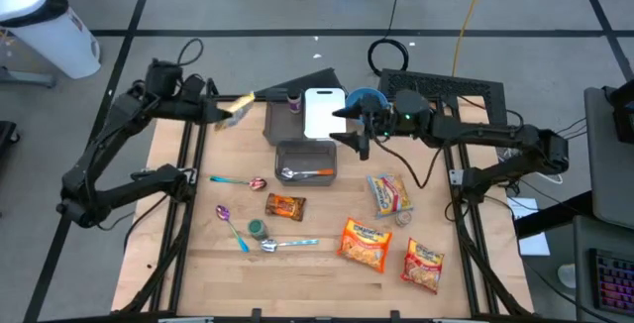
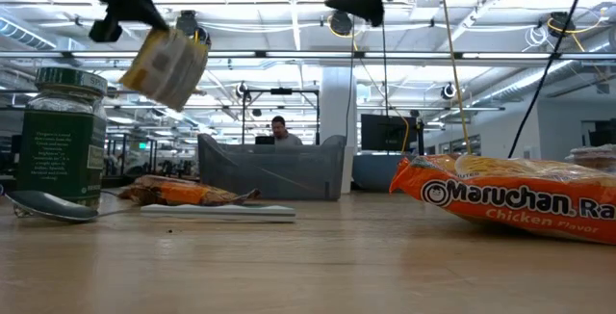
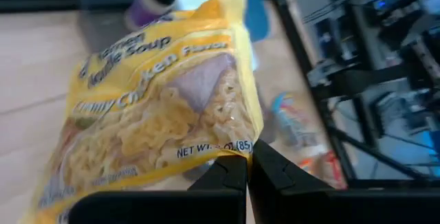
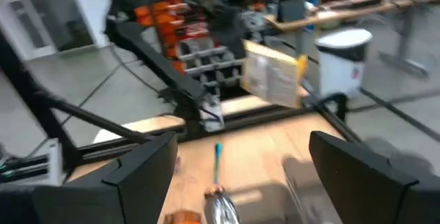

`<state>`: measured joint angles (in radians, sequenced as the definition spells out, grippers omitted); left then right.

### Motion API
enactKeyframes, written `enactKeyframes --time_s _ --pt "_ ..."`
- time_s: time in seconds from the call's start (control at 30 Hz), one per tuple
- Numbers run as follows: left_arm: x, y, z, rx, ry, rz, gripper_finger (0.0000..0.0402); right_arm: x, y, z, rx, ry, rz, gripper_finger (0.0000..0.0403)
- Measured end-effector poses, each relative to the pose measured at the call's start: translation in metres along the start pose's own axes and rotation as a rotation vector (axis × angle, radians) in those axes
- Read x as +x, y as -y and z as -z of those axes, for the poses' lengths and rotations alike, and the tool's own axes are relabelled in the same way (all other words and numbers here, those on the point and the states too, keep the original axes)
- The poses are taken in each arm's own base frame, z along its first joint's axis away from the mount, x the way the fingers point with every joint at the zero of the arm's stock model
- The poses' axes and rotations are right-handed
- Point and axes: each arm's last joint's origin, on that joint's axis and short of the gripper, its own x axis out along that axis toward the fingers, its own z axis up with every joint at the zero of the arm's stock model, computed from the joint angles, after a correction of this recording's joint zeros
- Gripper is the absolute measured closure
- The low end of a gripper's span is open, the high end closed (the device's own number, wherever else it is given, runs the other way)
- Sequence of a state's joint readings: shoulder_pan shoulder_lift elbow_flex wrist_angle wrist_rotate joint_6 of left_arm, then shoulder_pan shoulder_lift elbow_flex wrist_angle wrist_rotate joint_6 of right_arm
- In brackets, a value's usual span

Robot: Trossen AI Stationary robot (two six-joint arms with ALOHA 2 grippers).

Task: Pick & Place Food Item
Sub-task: Put the yellow noodle pack into the white bin

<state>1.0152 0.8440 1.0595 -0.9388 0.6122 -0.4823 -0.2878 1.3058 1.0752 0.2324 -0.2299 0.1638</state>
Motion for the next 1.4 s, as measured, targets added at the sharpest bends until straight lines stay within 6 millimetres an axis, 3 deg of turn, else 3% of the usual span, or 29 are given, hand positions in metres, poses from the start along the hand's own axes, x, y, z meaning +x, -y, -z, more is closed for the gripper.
enactKeyframes --time_s 0.3,0.6,0.97,1.4 --pt "-0.002 0.033 -0.006 0.059 -0.063 0.129 0.0401 0.052 0.002 -0.027 -0.078 -0.100 -0.174 0.0081" --pt "0.030 0.061 -0.004 0.114 -0.219 0.254 0.0401 0.089 0.009 -0.026 -0.103 -0.139 -0.236 0.0081" --pt "0.073 0.091 0.002 0.139 -0.355 0.404 0.0401 0.093 0.010 -0.025 -0.142 -0.133 -0.232 0.0081" --pt "0.096 0.109 0.001 0.136 -0.393 0.537 0.0401 0.094 0.001 -0.018 -0.177 -0.181 -0.264 0.0085"
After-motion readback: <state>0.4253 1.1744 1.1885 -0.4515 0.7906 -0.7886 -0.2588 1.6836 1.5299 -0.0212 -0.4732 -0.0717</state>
